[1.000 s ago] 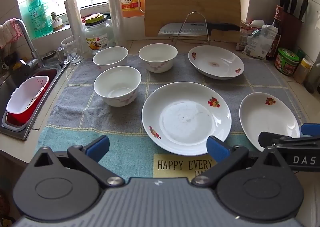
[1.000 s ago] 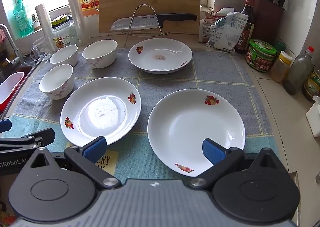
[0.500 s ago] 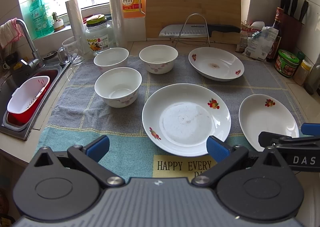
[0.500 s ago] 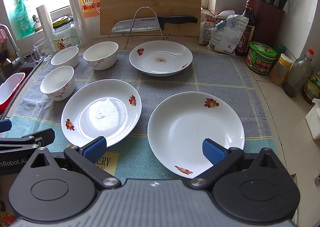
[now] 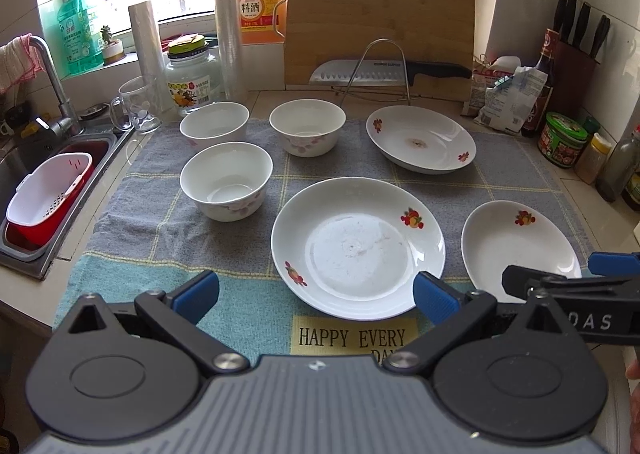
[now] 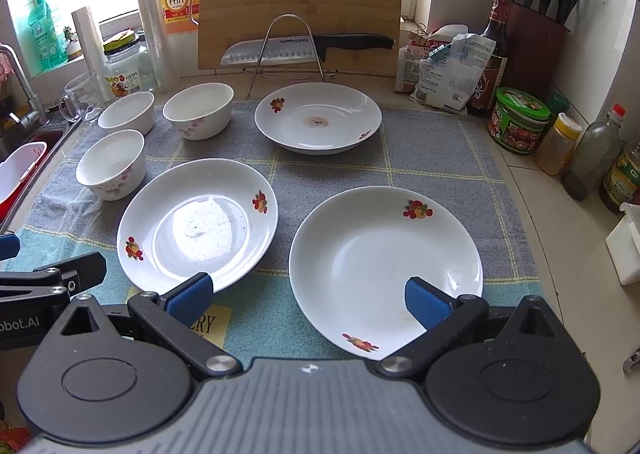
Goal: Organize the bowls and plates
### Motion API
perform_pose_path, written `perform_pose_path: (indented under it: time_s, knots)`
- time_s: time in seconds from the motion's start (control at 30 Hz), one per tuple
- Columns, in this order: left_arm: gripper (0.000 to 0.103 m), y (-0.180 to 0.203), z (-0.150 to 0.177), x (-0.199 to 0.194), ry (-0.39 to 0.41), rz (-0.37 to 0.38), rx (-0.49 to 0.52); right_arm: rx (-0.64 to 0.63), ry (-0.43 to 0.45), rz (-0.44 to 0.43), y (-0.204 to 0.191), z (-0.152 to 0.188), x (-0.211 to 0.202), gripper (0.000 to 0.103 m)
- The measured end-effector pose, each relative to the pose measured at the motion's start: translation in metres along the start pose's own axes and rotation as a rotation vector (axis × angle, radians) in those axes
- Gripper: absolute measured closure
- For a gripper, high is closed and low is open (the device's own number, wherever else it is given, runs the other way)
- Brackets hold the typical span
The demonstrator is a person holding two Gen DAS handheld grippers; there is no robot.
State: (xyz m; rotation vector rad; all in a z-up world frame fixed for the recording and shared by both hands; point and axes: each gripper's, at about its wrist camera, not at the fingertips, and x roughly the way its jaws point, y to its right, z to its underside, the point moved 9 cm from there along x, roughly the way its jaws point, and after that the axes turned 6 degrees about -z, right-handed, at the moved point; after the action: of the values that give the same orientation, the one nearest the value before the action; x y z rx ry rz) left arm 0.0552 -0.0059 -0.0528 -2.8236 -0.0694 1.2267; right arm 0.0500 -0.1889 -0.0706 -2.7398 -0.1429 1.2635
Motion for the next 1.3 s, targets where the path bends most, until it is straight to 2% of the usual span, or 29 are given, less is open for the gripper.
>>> perform_pose_path:
  time_s: [0.07, 0.17, 0.4, 1.3]
  knots:
    - [0.001, 0.001, -0.001, -0.002, 0.004, 0.011, -0.005, 0.039, 0.028, -0.019, 0.005, -0.007, -0.005, 0.000]
    - [0.001, 0.002, 0.000, -0.002, 0.003, 0.006, 0.003, -0.002, 0.033, 0.009, 0.006, -0.011, -0.006, 0.000]
    - [0.001, -0.001, 0.002, 0.002, -0.007, -0.004, -0.002, -0.029, 0.001, -0.004, -0.001, -0.002, -0.001, 0.000]
    - [0.001, -0.002, 0.003, 0.002, -0.008, -0.040, -0.004, -0.045, -0.007, -0.022, -0.003, 0.002, -0.002, 0.000]
